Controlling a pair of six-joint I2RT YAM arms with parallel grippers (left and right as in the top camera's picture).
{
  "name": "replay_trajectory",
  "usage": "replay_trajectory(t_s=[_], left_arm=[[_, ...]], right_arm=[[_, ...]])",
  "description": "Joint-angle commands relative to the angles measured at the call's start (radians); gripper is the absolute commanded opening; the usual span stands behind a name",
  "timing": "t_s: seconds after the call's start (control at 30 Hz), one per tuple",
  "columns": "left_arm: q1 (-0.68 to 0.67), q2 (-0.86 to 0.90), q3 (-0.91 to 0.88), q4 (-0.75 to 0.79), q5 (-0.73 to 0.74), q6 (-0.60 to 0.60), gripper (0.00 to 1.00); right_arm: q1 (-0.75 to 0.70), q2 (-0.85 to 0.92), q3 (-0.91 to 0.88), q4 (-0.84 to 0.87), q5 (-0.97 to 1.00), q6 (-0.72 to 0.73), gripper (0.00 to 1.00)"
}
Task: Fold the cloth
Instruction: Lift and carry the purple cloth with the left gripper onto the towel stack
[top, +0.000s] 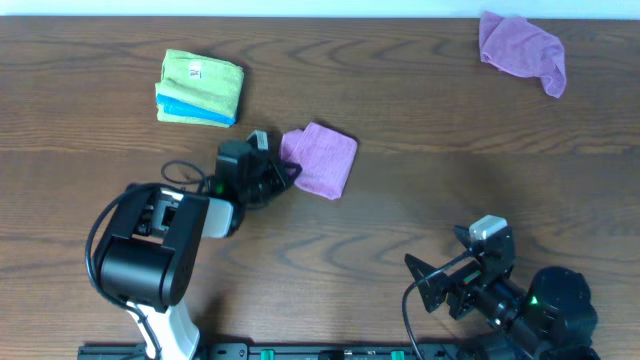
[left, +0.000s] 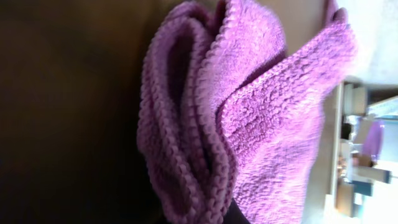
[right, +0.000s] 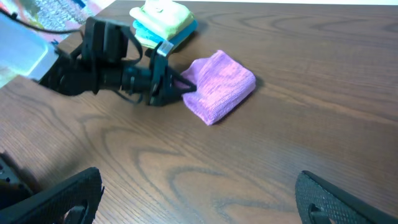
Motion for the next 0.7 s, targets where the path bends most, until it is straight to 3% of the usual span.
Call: replay_trajectory(t_s=[0.0, 0.27, 0.43, 0.67], left_arm=[[0.037, 0.005, 0.123, -0.043, 0.088, -0.004, 0.06], [0.108, 0.005, 0.470, -0.391, 0.126, 0.056, 0.06], [0.148, 0.005, 0.680, -0.637, 0.047, 0.156, 0.06], [0.220, 0.005, 0.791, -0.700, 0.008, 0.186, 0.06]], right_arm=[[-0.005, -0.003, -0.007, -0.002, -0.006, 0.015, 0.99], [-0.005, -0.003, -0.007, -0.002, -0.006, 0.015, 0.99], [-0.005, -0.003, -0.007, -0.002, -0.006, 0.015, 0.99], [-0.005, -0.003, -0.007, -0.002, -0.006, 0.015, 0.99]])
